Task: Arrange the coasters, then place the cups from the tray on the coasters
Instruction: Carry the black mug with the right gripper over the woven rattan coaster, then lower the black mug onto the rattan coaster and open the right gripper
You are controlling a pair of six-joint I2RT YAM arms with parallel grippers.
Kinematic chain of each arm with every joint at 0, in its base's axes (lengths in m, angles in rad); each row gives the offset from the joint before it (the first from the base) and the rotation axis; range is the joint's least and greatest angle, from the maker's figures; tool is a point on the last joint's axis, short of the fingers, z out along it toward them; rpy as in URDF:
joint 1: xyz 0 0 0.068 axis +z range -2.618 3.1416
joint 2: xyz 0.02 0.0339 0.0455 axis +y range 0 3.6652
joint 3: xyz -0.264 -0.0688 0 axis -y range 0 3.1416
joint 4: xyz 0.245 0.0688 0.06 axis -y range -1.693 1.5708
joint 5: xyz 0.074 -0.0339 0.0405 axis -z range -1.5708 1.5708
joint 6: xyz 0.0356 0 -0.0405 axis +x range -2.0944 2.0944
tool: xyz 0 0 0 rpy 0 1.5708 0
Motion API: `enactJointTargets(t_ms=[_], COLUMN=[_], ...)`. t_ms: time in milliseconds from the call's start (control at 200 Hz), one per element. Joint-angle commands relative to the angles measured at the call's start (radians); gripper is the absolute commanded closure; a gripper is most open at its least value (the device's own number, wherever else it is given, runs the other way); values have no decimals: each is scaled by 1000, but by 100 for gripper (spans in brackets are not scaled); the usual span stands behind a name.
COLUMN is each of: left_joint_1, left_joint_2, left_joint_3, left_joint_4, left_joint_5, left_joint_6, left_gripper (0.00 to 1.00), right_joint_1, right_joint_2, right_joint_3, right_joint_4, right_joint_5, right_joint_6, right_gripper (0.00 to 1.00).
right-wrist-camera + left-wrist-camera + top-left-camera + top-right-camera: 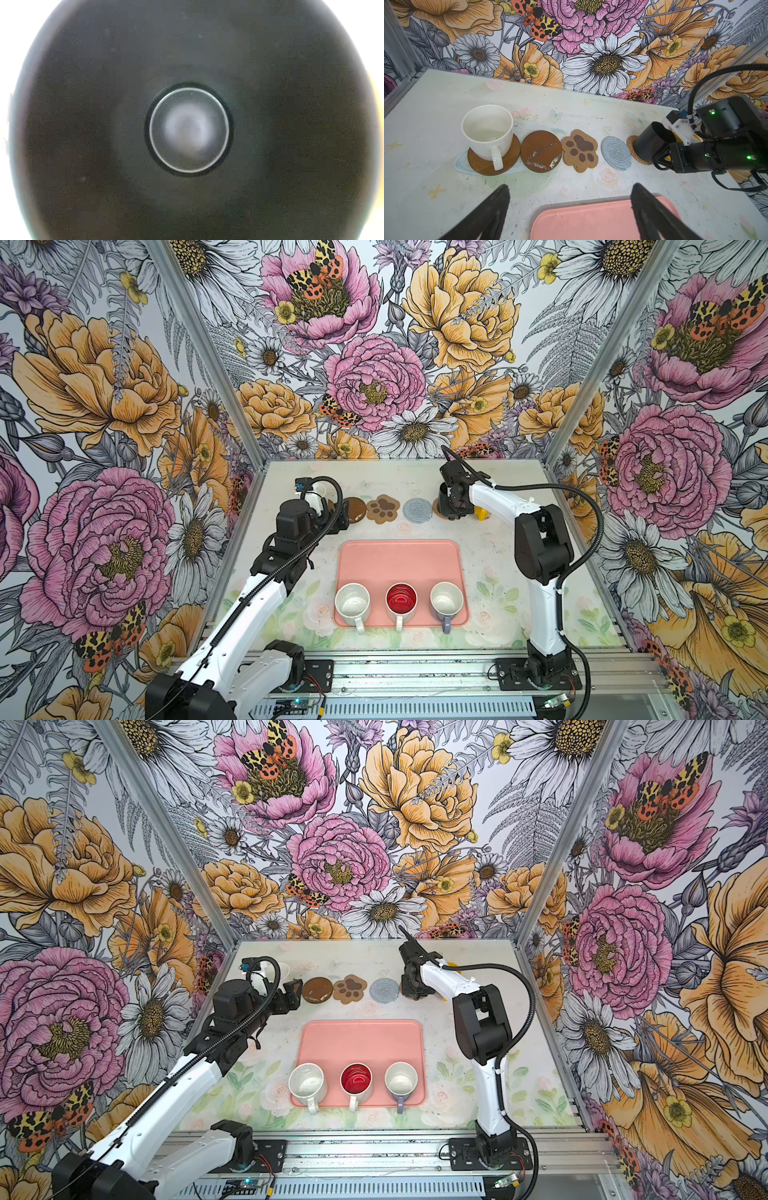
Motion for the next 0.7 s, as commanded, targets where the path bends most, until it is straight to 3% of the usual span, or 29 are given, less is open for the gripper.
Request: enactJointTargets(t_ms=[0,240,690], left_joint_1=[11,11,11], left_joint_2=[-20,-27,-36], left_joint_3=[-15,-16,-17], left_joint_4=[-6,-9,-13], left_joint_5=[-8,-6,-2], left_joint_6=[5,2,-1], left_gripper=[7,7,7], right_joint_1=[-3,0,25], right_joint_2=[-26,-67,-257], right_joint_3=[-24,-49,-62], right_joint_4=[23,24,26], right_joint_5=[7,16,26], right_joint_6=[18,24,22], right_gripper=[75,56,41])
